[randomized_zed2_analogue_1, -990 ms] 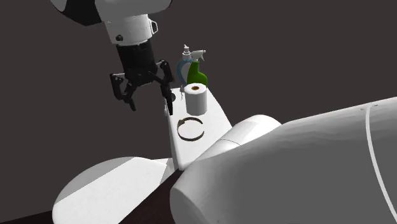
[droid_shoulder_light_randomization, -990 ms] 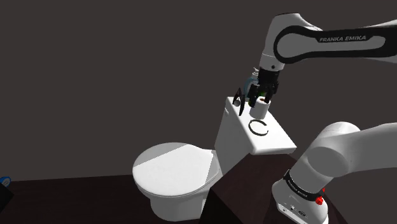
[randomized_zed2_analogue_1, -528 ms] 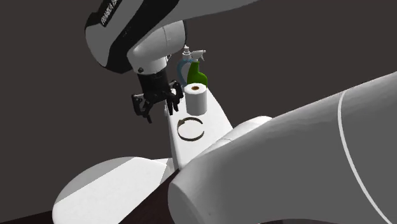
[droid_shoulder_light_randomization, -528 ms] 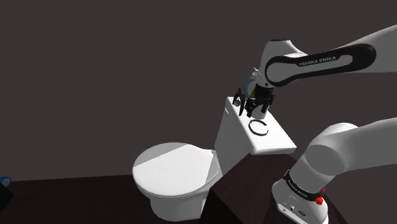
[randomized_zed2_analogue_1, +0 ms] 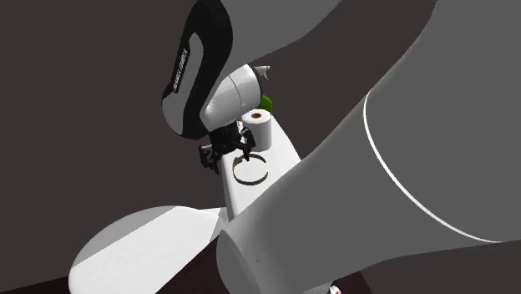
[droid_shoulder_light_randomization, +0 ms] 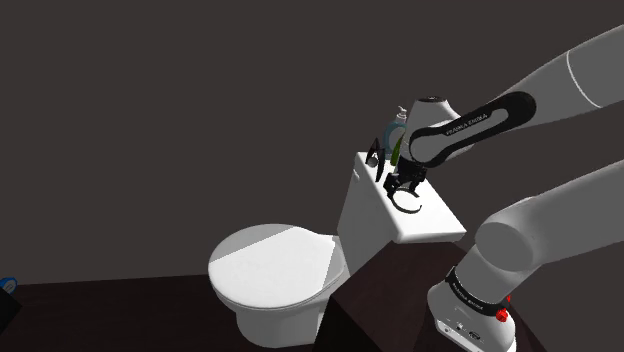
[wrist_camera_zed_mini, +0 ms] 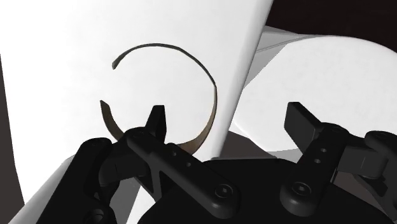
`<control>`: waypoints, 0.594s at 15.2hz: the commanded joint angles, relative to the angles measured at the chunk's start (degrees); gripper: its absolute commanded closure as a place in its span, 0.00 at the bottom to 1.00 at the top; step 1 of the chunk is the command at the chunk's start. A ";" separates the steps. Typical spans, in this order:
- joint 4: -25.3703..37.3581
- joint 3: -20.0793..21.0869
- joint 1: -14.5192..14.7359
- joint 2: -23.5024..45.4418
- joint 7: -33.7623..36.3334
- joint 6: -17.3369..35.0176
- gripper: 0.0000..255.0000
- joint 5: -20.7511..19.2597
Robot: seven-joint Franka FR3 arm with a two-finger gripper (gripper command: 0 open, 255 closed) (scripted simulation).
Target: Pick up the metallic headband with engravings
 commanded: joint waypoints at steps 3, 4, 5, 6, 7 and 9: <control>-0.61 -0.47 -1.49 5.60 1.09 6.86 0.00 -2.06; -0.76 -0.47 -1.60 6.62 1.33 8.03 0.00 -2.32; -0.90 -0.46 -1.72 7.67 1.58 9.20 0.00 -2.59; -1.01 -0.45 -1.85 8.74 1.85 10.38 0.00 -2.88; -1.10 -0.43 -1.98 9.83 2.13 11.55 0.00 -3.19; -1.20 -0.38 -2.22 11.60 2.62 13.41 0.00 -3.72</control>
